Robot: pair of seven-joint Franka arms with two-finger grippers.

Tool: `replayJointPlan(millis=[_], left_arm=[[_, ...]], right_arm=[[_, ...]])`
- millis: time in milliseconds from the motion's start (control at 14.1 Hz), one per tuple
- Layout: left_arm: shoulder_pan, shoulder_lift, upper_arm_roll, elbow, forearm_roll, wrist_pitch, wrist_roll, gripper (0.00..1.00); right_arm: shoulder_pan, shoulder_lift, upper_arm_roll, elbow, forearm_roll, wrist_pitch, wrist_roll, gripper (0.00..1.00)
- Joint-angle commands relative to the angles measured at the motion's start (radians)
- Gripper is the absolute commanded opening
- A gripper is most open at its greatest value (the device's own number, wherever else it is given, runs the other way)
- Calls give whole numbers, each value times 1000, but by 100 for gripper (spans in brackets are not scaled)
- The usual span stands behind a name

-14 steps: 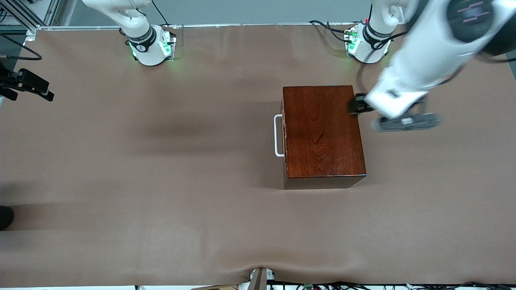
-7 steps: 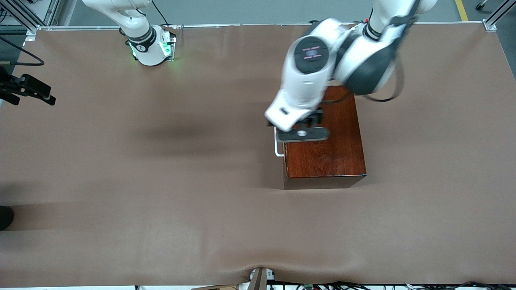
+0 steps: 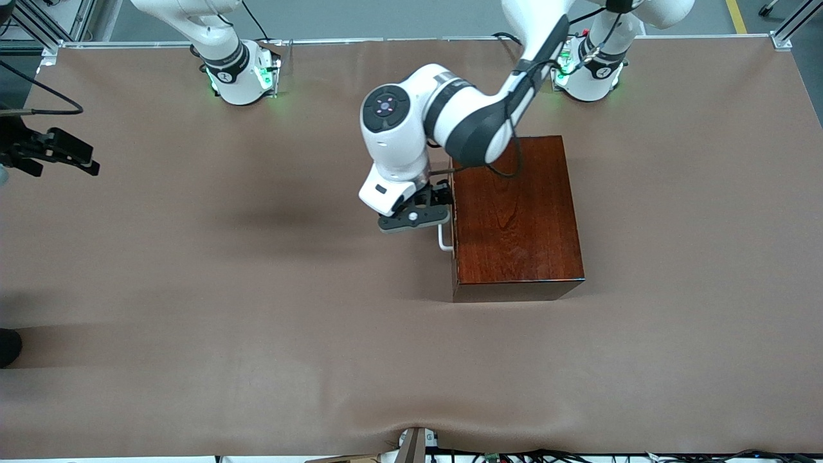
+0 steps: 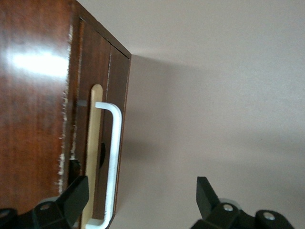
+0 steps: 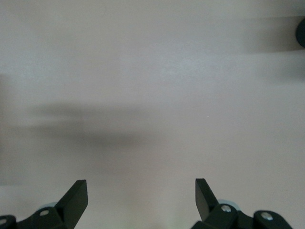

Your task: Open drawer, take yellow block, close drawer

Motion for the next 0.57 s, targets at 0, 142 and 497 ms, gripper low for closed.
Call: replayJointPlan(millis=[0, 142, 497], left_arm=[[-14, 58, 18, 36, 18, -11, -8, 100], [-21, 85, 18, 33, 36, -16, -5, 100], [-35, 105, 15, 19, 68, -25, 6, 100]], right_arm=[[17, 5, 3, 8, 0, -1, 9, 100], [25, 8, 3, 6, 0, -1, 21, 100], [39, 39, 3, 8, 43, 4, 26, 100]])
